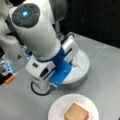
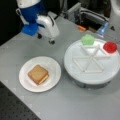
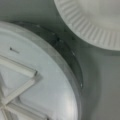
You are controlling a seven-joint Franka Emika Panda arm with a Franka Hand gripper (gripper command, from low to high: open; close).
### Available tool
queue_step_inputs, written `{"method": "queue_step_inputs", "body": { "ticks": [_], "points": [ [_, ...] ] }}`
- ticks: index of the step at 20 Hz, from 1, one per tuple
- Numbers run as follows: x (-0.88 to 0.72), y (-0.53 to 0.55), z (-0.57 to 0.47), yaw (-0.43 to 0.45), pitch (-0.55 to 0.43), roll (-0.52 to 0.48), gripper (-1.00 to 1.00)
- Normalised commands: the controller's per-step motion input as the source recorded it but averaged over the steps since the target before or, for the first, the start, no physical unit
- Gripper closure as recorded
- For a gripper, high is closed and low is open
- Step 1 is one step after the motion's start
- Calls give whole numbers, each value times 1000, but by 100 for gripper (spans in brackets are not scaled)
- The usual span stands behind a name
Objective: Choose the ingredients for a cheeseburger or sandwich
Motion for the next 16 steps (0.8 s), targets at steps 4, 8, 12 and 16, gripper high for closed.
{"method": "queue_step_inputs", "body": {
  "ticks": [4, 8, 12, 16],
  "points": [
    [-581, 407, 11, 35, -196, -317, -100],
    [-286, 295, -22, 14, -105, -289, -100],
    [-72, 226, 50, -34, 34, -325, -100],
    [88, 225, 35, -76, 61, -325, -100]
  ]
}}
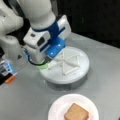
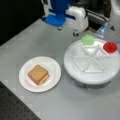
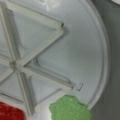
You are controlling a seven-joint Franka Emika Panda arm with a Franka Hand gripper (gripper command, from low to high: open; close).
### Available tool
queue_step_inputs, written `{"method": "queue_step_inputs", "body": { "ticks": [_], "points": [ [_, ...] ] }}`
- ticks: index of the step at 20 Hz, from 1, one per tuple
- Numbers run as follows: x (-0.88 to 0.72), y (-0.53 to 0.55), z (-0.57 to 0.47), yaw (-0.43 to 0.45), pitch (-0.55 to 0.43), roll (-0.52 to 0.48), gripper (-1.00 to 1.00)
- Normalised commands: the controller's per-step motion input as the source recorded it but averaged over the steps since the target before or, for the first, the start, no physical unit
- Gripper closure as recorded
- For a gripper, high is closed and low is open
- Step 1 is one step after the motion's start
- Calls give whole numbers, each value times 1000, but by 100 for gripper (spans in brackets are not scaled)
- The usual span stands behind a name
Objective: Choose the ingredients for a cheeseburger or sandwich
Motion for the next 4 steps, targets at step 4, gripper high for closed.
{"method": "queue_step_inputs", "body": {
  "ticks": [4],
  "points": [
    [142, 176, -15, -55, 53, -289, -100]
  ]
}}
